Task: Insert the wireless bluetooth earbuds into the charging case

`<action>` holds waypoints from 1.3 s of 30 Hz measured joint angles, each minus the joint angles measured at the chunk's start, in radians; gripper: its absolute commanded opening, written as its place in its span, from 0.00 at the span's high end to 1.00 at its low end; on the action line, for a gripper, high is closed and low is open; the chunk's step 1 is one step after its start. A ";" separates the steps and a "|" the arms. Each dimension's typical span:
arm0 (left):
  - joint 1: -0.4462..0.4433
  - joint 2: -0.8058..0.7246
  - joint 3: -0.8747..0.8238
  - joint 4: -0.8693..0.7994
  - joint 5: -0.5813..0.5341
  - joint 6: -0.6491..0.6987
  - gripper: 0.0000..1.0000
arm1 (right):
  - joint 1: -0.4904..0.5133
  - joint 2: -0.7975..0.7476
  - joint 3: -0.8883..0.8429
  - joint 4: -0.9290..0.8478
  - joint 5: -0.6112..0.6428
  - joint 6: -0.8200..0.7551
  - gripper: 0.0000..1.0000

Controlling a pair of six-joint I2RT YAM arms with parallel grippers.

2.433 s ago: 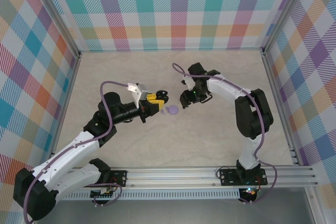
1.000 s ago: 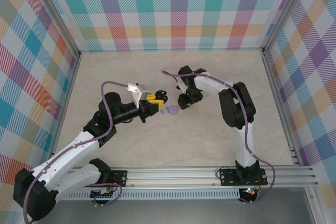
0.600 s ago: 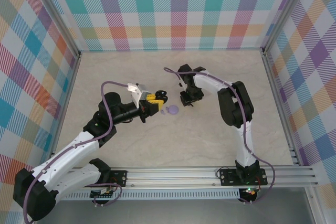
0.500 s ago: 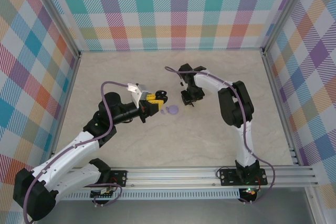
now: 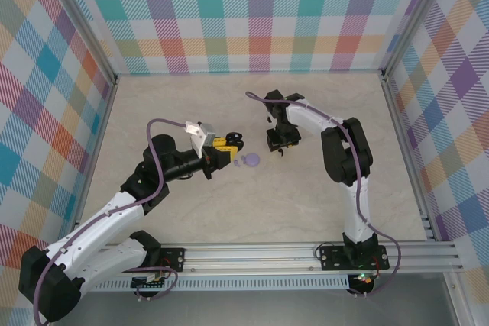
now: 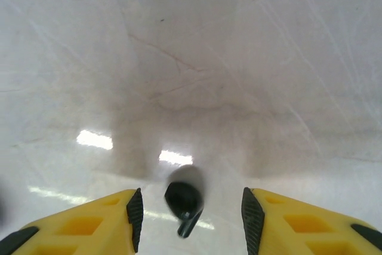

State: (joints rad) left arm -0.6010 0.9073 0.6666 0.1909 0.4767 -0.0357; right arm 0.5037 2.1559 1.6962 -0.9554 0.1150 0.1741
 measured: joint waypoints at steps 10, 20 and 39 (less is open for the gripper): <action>0.000 0.000 0.000 -0.002 0.000 0.000 0.94 | 0.000 -0.012 0.009 -0.032 -0.023 0.153 0.60; 0.000 0.000 0.000 -0.002 0.001 0.000 0.93 | 0.000 0.013 0.029 -0.043 -0.018 0.239 0.65; 0.000 0.000 0.000 -0.002 0.001 0.000 0.94 | 0.000 0.064 0.053 -0.060 -0.018 0.264 0.64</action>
State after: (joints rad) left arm -0.6010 0.9073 0.6666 0.1890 0.4774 -0.0357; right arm 0.5037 2.2200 1.7489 -1.0149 0.0971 0.4377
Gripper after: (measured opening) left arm 0.211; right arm 0.361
